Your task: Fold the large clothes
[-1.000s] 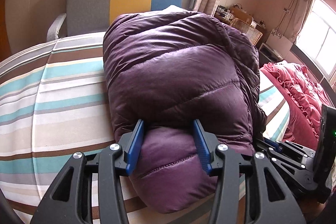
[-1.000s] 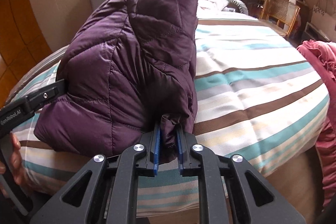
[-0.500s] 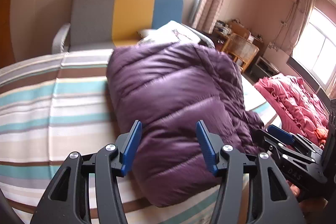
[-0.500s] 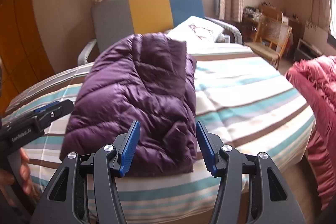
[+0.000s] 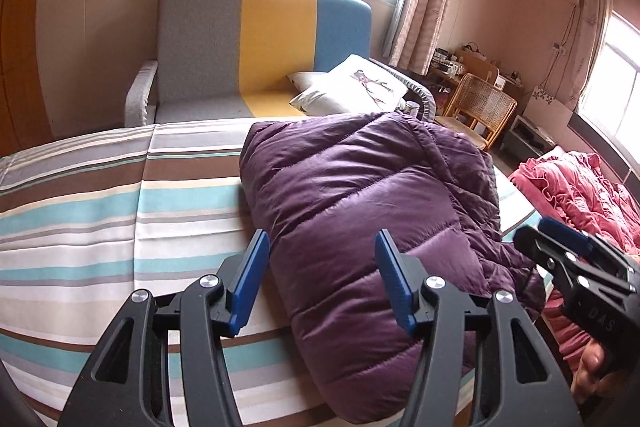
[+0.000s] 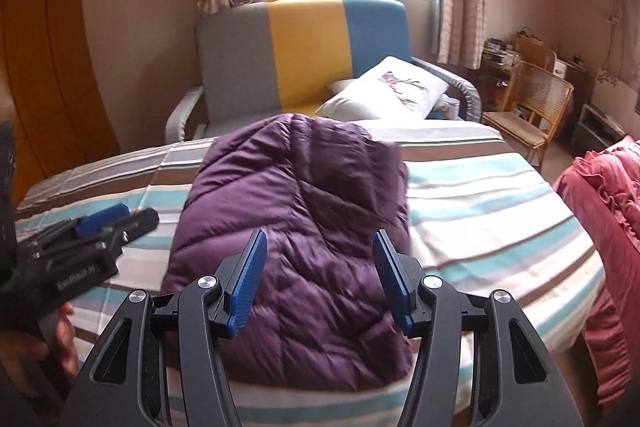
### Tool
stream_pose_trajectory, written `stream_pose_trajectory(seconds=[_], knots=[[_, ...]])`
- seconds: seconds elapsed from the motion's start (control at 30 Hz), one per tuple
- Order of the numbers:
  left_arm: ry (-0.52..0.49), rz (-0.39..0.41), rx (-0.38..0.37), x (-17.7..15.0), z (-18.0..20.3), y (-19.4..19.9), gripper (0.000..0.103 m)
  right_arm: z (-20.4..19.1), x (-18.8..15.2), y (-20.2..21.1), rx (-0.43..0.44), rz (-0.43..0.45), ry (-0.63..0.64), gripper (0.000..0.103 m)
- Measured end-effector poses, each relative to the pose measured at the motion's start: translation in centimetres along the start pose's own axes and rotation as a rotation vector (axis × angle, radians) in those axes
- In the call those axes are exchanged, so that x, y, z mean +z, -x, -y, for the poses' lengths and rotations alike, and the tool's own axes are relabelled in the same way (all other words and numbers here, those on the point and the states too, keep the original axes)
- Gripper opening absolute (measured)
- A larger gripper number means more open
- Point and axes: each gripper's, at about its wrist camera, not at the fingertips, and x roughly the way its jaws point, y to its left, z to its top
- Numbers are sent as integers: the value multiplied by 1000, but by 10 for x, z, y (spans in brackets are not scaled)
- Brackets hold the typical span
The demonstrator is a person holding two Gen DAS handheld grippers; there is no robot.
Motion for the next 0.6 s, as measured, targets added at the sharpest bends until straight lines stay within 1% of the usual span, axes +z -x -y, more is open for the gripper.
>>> stream_pose_trajectory(seconds=[0.17, 0.27, 0.47, 0.53, 0.6], knots=[[-9, -8, 11, 5, -2, -8, 55, -3, 16, -18, -3, -18, -2, 53], [-12, -15, 19, 9, -4, -15, 55, 0, 25, -29, -11, -34, -20, 51], [-8, -46, 36, 18, -12, -35, 56, 7, 42, -52, -33, -63, -73, 50], [2, -54, 40, 21, -15, -41, 56, 11, 47, -61, -36, -74, -94, 46], [15, -62, 48, 26, -20, -49, 56, 14, 50, -71, -36, -91, -113, 46]])
